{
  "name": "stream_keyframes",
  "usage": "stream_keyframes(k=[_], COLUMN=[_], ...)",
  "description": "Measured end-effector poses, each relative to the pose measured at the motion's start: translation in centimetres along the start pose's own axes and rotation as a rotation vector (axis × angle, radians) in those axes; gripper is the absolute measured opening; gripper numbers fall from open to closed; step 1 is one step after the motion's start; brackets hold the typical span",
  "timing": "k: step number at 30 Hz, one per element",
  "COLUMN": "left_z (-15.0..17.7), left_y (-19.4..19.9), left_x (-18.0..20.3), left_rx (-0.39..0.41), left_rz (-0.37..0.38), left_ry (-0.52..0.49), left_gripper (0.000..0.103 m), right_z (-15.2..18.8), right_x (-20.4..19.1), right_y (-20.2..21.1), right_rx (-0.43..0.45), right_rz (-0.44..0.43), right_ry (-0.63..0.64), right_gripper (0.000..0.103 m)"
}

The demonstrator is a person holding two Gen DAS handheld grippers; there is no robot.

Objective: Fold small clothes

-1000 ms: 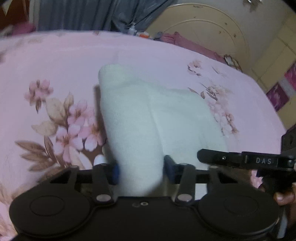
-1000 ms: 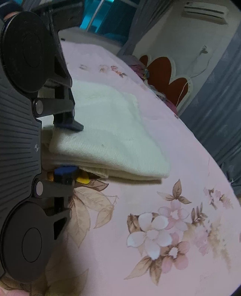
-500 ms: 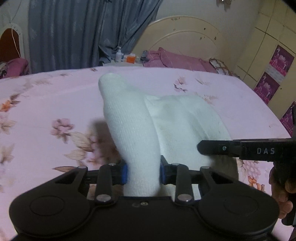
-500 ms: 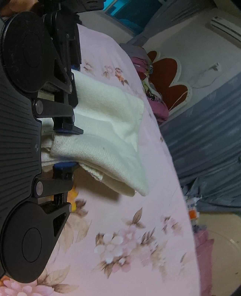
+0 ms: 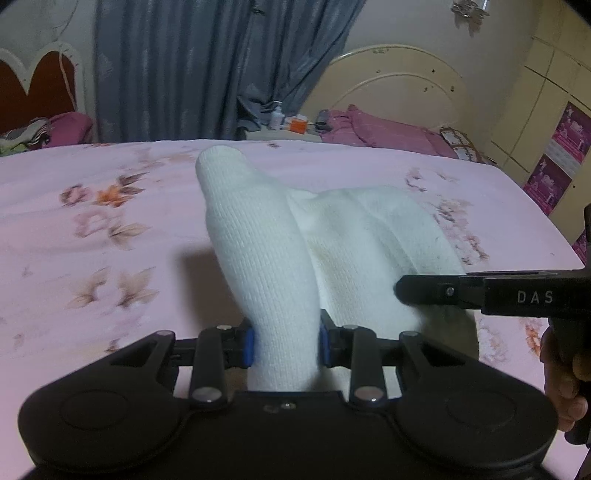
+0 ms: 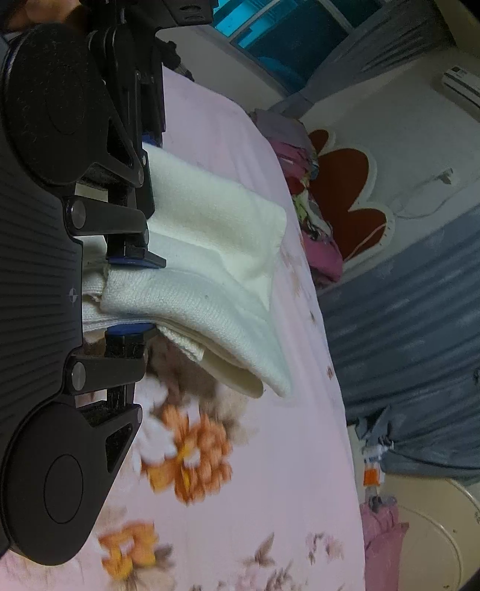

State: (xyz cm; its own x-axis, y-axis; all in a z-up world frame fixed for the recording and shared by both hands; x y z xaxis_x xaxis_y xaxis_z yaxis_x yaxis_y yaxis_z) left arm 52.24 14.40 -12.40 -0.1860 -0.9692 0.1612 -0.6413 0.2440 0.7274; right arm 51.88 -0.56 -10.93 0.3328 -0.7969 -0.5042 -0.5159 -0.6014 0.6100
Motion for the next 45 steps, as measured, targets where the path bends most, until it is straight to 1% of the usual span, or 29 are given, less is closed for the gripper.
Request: stream_keyframes(k=[8,12,13,14,15,16,17,18,19,20,22,24,25,26,27,28,29,30,31,32,34,35,36,37,38,39,40,43,45], left_z=[1.3,2.1,2.4,2.9,3.6,4.4,5.0,5.4,5.7,5.7,5.5,4.8,4.1,3.4,2.7,1.8,1.0,0.4,-0.3,-0.8,-1.1,-1.0,-0.6,0.0,0.3,0.4,0.3,0.7,0.6], left_y=[0.9,0.1,-0.4,-1.2,-2.1,-2.9,-3.3,-3.5,-3.4,-3.3,-2.9,-2.0,-1.1,-0.3,0.4,0.9,0.9,0.7,0.1,-0.6,-2.3,-3.3,-4.5,-5.5,-6.1,-6.0,-5.8,-5.4,-4.8], left_x=[-5.4,-7.4,-7.8,-8.4,-9.0,-10.0,-10.8,-11.4,-11.9,-12.1,-11.8,-11.8,-11.7,-11.9,-12.1,-12.2,-12.1,-11.8,-11.3,-10.9,-10.5,-10.2,-10.0,-10.2,-10.3,-10.5,-10.5,-10.1,-9.9], left_rx=[-0.017,-0.038,-0.048,-0.066,-0.085,-0.096,-0.087,-0.077,-0.066,-0.063,-0.064,-0.044,-0.009,0.025,0.065,0.099,0.117,0.122,0.117,0.112,0.091,0.071,0.047,0.016,0.011,0.019,0.016,0.013,0.017], left_rz=[0.011,0.039,0.051,0.068,0.077,0.081,0.092,0.122,0.148,0.155,0.137,0.088,0.071,0.069,0.066,0.069,0.080,0.099,0.118,0.139,0.155,0.162,0.152,0.128,0.128,0.137,0.137,0.114,0.093], left_ry=[0.020,0.048,0.058,0.066,0.074,0.098,0.138,0.182,0.218,0.223,0.184,0.149,0.134,0.131,0.137,0.138,0.129,0.117,0.108,0.102,0.099,0.096,0.083,0.070,0.074,0.092,0.096,0.046,0.029], left_gripper=[0.030,0.030,0.032,0.034,0.041,0.057,0.060,0.061,0.061,0.061,0.062,0.069,0.075,0.079,0.080,0.070,0.060,0.037,0.033,0.033,0.033,0.033,0.034,0.032,0.032,0.032,0.032,0.032,0.032], right_z=[1.4,2.1,2.3,2.6,3.0,3.6,4.4,5.1,5.4,5.4,5.3,5.1,4.7,4.2,3.5,2.9,2.3,1.6,1.0,0.5,-0.1,-0.2,-0.2,0.1,0.7,1.3,1.2,1.0,0.9], right_x=[-4.0,-4.4,-4.2,-3.9,-3.5,-2.6,-1.6,-0.5,0.1,0.5,0.3,0.1,0.1,0.0,0.0,-0.4,-0.7,-1.2,-1.6,-2.2,-3.2,-3.5,-3.4,-3.1,-2.3,-1.4,-0.8,-1.0,-1.4], right_y=[-4.5,-6.2,-6.5,-7.2,-7.9,-8.8,-9.8,-10.5,-10.6,-10.5,-10.2,-10.0,-9.7,-9.0,-8.3,-7.8,-7.6,-7.8,-8.0,-8.5,-9.9,-10.8,-11.8,-12.7,-13.8,-14.6,-14.7,-14.8,-14.4], right_rx=[-0.022,-0.039,-0.046,-0.058,-0.072,-0.093,-0.116,-0.123,-0.109,-0.101,-0.094,-0.097,-0.089,-0.065,-0.029,-0.003,0.009,0.026,0.037,0.042,0.030,0.013,-0.003,-0.021,-0.059,-0.077,-0.062,-0.077,-0.063], right_rz=[-0.007,0.004,0.010,0.021,0.034,0.066,0.094,0.080,0.057,0.041,0.045,0.048,0.061,0.088,0.120,0.132,0.125,0.128,0.143,0.152,0.150,0.156,0.169,0.187,0.217,0.228,0.223,0.235,0.250], right_ry=[-0.004,-0.012,-0.014,-0.022,-0.028,-0.029,-0.041,-0.089,-0.126,-0.149,-0.131,-0.119,-0.113,-0.099,-0.079,-0.063,-0.050,-0.022,0.008,0.040,0.099,0.125,0.146,0.163,0.178,0.170,0.155,0.168,0.179], right_gripper=[0.028,0.028,0.028,0.028,0.028,0.028,0.028,0.028,0.028,0.028,0.029,0.030,0.034,0.040,0.043,0.044,0.044,0.044,0.043,0.041,0.029,0.028,0.028,0.027,0.021,0.019,0.017,0.017,0.017])
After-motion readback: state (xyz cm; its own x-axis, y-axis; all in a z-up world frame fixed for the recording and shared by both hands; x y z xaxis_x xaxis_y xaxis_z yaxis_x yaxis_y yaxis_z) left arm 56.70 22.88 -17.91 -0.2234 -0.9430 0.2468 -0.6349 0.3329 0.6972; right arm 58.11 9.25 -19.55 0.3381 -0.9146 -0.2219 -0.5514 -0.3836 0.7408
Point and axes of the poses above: each gripper's, at about its wrist camera, not at the fingertips, and y roughly against the way its jaws point, x to its right, z to its underside, the point moved 8 cm from there along -y, roughly the way its jaws point
